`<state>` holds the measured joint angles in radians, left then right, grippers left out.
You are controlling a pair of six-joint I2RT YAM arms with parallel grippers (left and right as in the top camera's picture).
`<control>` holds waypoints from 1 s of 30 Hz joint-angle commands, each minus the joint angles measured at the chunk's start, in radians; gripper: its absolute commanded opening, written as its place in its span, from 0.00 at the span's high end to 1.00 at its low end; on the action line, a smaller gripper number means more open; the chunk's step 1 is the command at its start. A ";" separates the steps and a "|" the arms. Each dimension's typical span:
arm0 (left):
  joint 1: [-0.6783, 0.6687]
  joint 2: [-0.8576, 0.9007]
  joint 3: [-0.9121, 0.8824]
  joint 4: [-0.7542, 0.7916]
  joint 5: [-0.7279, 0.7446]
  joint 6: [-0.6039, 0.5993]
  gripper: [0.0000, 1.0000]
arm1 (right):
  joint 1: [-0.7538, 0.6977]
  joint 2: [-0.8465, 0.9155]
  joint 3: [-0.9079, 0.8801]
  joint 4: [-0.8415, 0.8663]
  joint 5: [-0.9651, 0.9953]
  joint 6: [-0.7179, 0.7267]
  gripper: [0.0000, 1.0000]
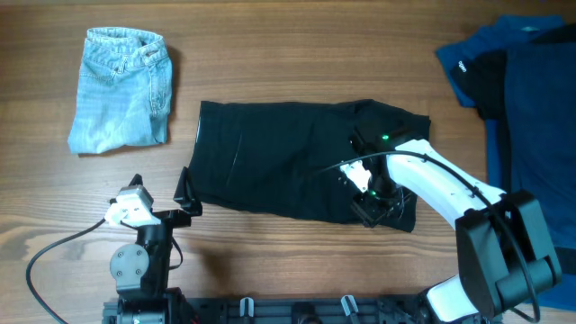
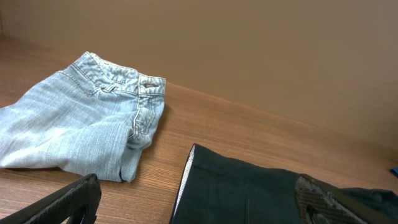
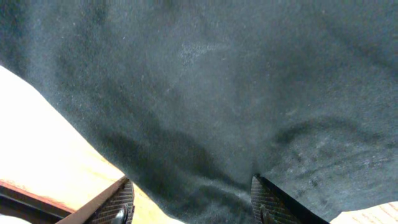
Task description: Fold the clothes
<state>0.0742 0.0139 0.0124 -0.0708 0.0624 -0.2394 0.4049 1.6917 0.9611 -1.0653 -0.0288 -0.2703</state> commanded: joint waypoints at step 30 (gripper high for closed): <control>0.006 -0.007 -0.006 -0.001 0.005 -0.008 0.00 | 0.004 0.012 0.004 0.007 0.032 0.116 0.36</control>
<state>0.0742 0.0139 0.0124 -0.0708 0.0624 -0.2394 0.4049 1.6917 0.9615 -1.0569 -0.0162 -0.1642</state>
